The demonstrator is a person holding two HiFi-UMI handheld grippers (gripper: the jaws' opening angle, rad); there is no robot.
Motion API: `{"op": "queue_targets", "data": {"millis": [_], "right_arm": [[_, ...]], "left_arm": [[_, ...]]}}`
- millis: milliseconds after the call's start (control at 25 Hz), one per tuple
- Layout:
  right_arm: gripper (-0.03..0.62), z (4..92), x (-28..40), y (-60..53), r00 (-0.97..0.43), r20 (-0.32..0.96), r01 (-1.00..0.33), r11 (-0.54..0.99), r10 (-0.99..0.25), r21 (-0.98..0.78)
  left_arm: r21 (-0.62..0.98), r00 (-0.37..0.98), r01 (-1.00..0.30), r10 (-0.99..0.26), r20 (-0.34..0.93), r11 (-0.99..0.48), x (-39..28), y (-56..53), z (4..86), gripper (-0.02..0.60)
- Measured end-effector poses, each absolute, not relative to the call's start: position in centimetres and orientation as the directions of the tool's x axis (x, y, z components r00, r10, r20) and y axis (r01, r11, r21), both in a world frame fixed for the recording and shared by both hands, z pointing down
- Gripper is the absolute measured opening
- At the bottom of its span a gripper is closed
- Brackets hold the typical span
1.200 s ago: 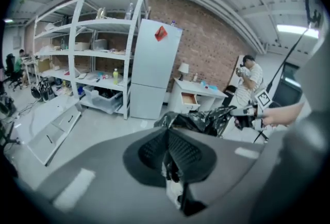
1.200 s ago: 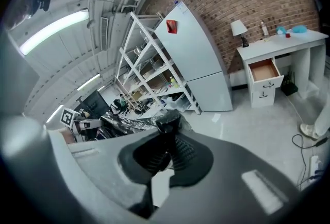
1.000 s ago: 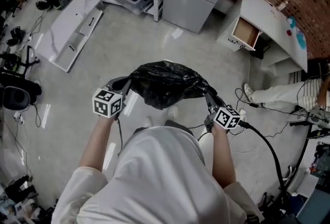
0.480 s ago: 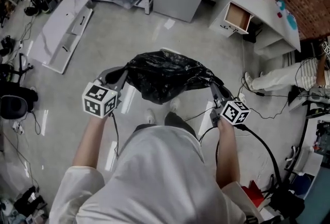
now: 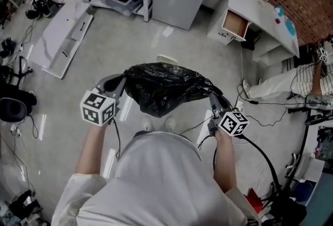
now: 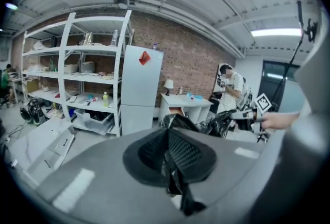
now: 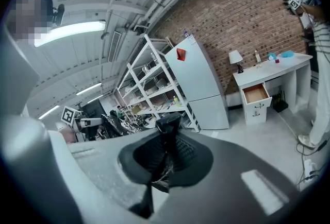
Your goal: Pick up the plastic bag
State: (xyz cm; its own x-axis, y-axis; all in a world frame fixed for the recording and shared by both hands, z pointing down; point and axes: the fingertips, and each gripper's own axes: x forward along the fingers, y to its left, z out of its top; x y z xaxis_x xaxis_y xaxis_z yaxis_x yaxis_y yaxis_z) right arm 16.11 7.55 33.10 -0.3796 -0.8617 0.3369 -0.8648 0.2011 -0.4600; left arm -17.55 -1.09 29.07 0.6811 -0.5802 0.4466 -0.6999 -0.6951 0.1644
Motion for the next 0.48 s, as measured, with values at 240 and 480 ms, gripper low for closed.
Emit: {"op": "queue_targets", "data": {"millis": [240, 480], "right_arm": [[0.002, 32.4, 16.2, 8.3, -0.39, 0.328, -0.88, 0.244, -0.86, -0.407], [0.002, 31.3, 17.4, 8.7, -0.399, 0.285, -0.862, 0.251, -0.872, -0.441]], "left_arm": [[0.173, 0.674, -0.71, -0.588, 0.447, -0.682, -15.9, -0.4, 29.0, 0.006], [0.183, 0.669, -0.719, -0.597, 0.443, -0.67, -14.7, 0.4, 28.6, 0.006]]}}
